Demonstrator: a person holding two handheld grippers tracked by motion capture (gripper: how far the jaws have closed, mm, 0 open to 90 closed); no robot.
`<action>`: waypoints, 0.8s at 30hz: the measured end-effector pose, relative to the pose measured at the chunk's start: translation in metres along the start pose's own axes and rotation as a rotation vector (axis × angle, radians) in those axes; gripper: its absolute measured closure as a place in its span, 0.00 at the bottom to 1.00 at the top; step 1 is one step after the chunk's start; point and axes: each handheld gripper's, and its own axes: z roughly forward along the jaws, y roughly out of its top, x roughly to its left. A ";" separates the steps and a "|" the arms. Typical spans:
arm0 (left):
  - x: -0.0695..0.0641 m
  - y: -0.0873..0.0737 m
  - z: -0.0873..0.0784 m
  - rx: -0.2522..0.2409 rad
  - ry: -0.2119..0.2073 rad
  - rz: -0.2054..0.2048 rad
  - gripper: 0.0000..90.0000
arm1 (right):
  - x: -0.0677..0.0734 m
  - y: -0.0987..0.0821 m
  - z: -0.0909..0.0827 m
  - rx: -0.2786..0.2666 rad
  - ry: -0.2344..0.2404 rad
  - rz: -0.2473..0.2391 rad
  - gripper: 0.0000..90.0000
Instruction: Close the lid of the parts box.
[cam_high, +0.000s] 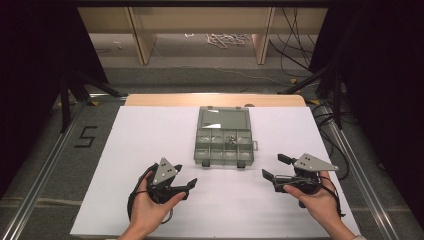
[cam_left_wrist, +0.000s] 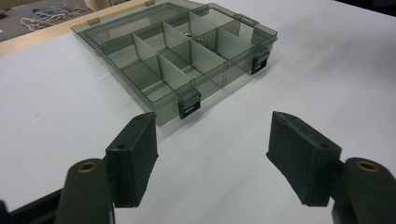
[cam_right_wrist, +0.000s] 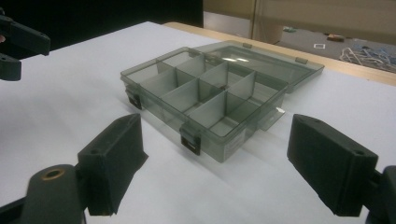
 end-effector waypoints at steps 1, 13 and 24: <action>0.000 0.000 0.000 0.000 -0.006 0.005 0.36 | -0.001 0.002 0.001 0.004 -0.017 -0.012 0.21; 0.000 0.000 -0.002 -0.012 -0.004 0.000 0.36 | -0.019 0.027 0.026 0.050 -0.091 -0.009 0.31; 0.000 -0.001 -0.001 -0.005 -0.009 0.000 0.36 | -0.049 0.058 0.074 0.130 -0.143 0.009 0.32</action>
